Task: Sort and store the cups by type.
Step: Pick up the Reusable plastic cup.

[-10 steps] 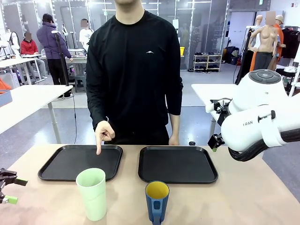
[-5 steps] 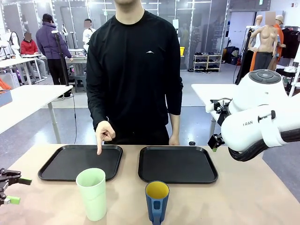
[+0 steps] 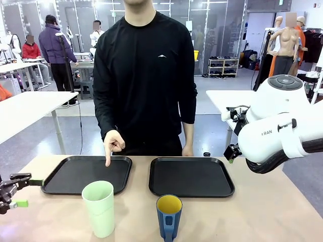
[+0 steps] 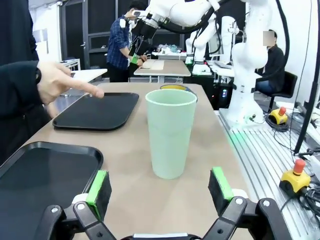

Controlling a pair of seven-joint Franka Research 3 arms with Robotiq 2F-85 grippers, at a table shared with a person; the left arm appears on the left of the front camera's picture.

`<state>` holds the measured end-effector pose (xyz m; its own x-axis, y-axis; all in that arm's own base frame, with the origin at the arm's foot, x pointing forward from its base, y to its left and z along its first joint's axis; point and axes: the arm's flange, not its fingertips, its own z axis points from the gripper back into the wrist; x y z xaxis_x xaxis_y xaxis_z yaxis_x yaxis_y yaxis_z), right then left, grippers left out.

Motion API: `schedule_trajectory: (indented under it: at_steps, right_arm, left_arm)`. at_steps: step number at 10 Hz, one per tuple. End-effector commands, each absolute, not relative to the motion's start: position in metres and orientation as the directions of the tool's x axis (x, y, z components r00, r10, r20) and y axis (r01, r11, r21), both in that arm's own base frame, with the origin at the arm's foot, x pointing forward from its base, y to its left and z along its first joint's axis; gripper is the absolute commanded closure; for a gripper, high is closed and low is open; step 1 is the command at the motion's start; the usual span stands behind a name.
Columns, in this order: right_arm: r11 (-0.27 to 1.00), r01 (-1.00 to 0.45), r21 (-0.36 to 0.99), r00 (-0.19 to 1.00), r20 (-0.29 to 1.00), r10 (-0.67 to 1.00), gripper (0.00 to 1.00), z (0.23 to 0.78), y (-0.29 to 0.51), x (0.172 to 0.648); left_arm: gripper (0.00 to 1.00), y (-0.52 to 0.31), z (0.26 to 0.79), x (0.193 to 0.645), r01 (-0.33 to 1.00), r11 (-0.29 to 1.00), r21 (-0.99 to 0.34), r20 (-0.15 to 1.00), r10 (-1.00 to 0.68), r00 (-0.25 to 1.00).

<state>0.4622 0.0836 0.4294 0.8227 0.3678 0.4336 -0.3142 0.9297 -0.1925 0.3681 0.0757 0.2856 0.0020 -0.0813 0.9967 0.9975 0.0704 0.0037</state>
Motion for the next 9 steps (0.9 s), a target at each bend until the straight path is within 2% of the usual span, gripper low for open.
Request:
schedule_trajectory:
  at_steps: [1, 2, 3, 9]
  right_arm:
    - [0.927, -0.312, -0.207, 0.822, 0.431, 0.373, 0.00, 0.429, 0.083, 0.462]
    - [0.927, -0.312, -0.207, 0.822, 0.431, 0.373, 0.00, 0.429, 0.083, 0.462]
    - [0.927, -0.312, -0.207, 0.822, 0.431, 0.373, 0.00, 0.429, 0.083, 0.462]
    - [0.927, -0.312, -0.207, 0.822, 0.431, 0.373, 0.00, 0.429, 0.083, 0.462]
  left_arm:
    - [0.00, 0.078, 0.246, 0.364, 0.997, 0.057, 0.050, 0.998, -0.053, -0.047]
    - [0.00, 0.078, 0.247, 0.365, 0.998, 0.045, 0.037, 0.997, -0.072, -0.034]
    - [0.00, 0.073, 0.288, 0.369, 0.998, 0.059, 0.002, 0.997, -0.075, 0.002]
    - [0.00, 0.072, 0.289, 0.370, 0.998, 0.058, -0.003, 0.997, -0.076, 0.007]
